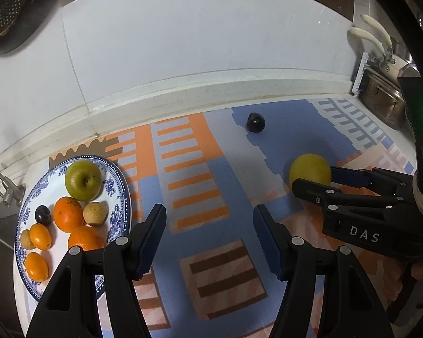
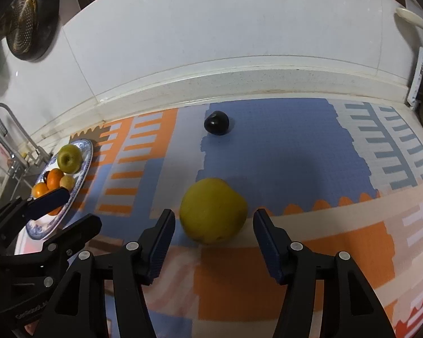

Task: Organize fruits
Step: 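Move both grippers back toward the yellow pomelo and dark plum, then grasp the yellow pomelo with the right gripper while the left gripper grasps the dark plum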

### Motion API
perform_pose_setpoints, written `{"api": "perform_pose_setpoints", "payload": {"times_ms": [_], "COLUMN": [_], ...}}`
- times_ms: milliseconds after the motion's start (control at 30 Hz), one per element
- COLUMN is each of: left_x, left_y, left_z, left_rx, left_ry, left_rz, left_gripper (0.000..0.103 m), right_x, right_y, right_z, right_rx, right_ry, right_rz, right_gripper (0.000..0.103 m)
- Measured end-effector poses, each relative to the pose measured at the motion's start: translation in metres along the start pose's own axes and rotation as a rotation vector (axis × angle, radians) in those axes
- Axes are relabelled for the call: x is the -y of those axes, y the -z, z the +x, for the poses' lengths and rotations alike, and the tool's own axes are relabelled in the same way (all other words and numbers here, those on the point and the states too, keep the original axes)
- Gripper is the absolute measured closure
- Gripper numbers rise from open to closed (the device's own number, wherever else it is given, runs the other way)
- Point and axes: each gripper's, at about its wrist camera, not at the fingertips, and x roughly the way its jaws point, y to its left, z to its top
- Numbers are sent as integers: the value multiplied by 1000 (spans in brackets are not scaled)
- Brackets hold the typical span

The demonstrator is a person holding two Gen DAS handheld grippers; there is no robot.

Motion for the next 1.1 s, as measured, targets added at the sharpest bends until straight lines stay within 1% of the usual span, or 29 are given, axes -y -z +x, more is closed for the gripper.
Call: {"api": "perform_pose_setpoints", "payload": {"times_ms": [267,333,433,567,833,1000,1100], "left_x": [1,2,4,8,30,41,45], "left_y": [-6,-7,-10,-17,-45,-64,-74], "left_z": [15,18,22,22,32,49,61], "left_rx": [-15,-16,-18,-4,60,70,69], "left_ry": [-3,2,16,31,60,103,111], "left_rz": [-6,-5,-7,7,84,104,110], "left_gripper": [40,40,40,40,40,40,40], "right_x": [3,3,2,7,26,42,51], "right_y": [-2,-2,-3,-4,-23,-36,-45], "right_z": [8,8,8,2,-20,-24,-23], "right_rx": [-8,-1,1,20,98,122,132], "right_ry": [-21,-37,-39,-48,14,37,51], "right_rz": [-22,-32,-44,-29,-11,29,44], "right_gripper": [46,51,51,51,51,51,51]}}
